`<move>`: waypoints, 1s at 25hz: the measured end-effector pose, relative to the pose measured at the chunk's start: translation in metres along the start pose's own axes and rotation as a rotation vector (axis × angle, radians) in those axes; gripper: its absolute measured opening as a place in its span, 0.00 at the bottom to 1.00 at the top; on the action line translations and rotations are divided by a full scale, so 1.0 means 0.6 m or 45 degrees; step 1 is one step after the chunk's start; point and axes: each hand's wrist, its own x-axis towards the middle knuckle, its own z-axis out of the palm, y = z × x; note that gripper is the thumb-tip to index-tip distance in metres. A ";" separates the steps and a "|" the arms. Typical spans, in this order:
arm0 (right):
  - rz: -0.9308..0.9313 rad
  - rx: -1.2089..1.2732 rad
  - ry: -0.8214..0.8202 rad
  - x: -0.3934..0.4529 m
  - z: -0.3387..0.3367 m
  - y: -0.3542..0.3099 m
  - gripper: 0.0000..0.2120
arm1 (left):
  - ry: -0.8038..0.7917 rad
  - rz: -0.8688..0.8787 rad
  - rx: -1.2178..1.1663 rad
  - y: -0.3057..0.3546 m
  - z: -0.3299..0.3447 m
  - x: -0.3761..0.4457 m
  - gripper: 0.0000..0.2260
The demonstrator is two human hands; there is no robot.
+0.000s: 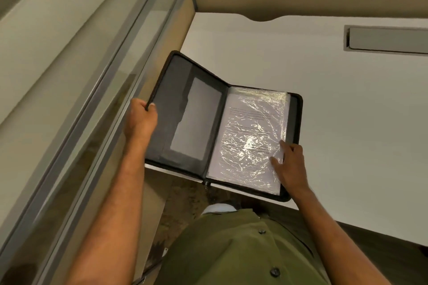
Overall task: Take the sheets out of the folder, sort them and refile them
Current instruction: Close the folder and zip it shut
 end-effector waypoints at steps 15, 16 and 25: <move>0.375 0.696 -0.113 -0.016 -0.069 -0.063 0.22 | -0.823 0.760 -0.273 0.209 0.200 -0.274 0.26; 0.481 0.819 -0.106 -0.016 -0.077 -0.058 0.24 | -0.864 0.795 -0.155 0.202 0.227 -0.281 0.27; 0.460 0.382 0.191 -0.030 -0.048 -0.005 0.23 | -0.677 0.313 0.168 0.054 0.294 -0.207 0.43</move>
